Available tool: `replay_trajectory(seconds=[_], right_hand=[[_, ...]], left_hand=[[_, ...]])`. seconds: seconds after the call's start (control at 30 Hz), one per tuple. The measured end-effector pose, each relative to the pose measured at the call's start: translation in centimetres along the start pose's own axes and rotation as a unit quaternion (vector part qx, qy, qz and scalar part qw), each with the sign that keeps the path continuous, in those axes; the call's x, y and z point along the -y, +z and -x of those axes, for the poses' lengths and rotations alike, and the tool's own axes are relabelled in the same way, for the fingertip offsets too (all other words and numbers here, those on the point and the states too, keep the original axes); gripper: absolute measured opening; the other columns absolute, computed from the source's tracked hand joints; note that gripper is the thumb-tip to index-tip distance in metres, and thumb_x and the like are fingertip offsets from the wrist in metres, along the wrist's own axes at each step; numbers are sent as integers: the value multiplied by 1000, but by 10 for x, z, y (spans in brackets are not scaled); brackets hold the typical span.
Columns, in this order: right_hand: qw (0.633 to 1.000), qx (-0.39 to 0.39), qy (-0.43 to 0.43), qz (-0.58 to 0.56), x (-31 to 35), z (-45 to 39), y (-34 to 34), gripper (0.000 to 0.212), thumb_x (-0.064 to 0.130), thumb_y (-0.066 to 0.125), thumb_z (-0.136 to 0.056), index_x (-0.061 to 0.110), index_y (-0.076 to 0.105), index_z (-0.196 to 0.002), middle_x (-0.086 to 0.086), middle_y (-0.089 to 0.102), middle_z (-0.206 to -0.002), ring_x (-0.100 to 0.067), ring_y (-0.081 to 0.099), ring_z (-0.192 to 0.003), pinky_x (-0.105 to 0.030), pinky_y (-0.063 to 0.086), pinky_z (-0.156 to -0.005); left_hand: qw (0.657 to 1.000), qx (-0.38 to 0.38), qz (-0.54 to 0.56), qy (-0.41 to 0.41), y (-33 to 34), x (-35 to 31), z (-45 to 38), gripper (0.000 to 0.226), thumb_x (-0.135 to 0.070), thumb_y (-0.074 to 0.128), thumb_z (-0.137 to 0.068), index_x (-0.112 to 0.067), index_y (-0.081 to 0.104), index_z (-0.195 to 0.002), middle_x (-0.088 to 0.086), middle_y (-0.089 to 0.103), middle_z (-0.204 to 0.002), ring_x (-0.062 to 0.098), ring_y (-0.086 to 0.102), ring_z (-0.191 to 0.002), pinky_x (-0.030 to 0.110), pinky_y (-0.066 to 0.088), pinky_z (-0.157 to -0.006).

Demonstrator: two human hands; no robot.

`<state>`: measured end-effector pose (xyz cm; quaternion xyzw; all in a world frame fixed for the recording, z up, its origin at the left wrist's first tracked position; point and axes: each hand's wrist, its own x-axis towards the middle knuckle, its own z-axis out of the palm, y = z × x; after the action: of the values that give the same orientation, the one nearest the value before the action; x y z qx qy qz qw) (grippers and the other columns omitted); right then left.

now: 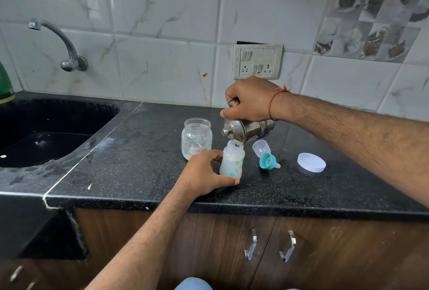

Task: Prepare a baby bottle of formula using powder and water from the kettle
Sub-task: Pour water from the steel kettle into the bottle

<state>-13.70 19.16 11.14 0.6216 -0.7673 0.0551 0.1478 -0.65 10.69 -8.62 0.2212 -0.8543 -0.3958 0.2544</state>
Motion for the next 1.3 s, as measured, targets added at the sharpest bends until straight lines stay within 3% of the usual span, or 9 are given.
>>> replay_trajectory(seconds=[0.37, 0.8, 1.0, 1.3], right_hand=[[1000, 0, -13, 24, 6, -1, 0, 36, 47, 72, -86, 26, 52, -64, 8, 56, -64, -14, 51, -62, -30, 40, -61], [999, -1, -16, 38, 9, 1, -5, 36, 46, 71, -87, 27, 51, -64, 9, 54, -64, -10, 48, -60, -29, 39, -63], [999, -6, -17, 45, 12, 3, -10, 36, 44, 70, -88, 26, 50, -63, 8, 55, -66, -14, 50, -64, -29, 39, -62], [998, -10, -25, 51, 17, 4, -15, 34, 46, 69, -88, 28, 52, -64, 8, 57, -67, -18, 56, -69, -31, 46, -64]], left_hand=[[1000, 1, -6, 4, 1, 3, -2, 65, -41, 103, -69, -25, 74, -125, -21, 56, -79, -21, 54, -65, 4, 40, -56], [1000, 4, -15, 9, 1, 7, -4, 67, -45, 103, -69, -27, 73, -126, -23, 66, -94, -25, 55, -73, 3, 41, -61], [1000, -2, -25, 3, 2, 8, -4, 69, -51, 102, -66, -31, 73, -125, -23, 71, -101, -14, 59, -83, 9, 41, -65], [1000, 0, -28, -1, 1, 8, -5, 67, -48, 102, -68, -29, 73, -125, -25, 63, -87, -17, 55, -71, 5, 40, -60]])
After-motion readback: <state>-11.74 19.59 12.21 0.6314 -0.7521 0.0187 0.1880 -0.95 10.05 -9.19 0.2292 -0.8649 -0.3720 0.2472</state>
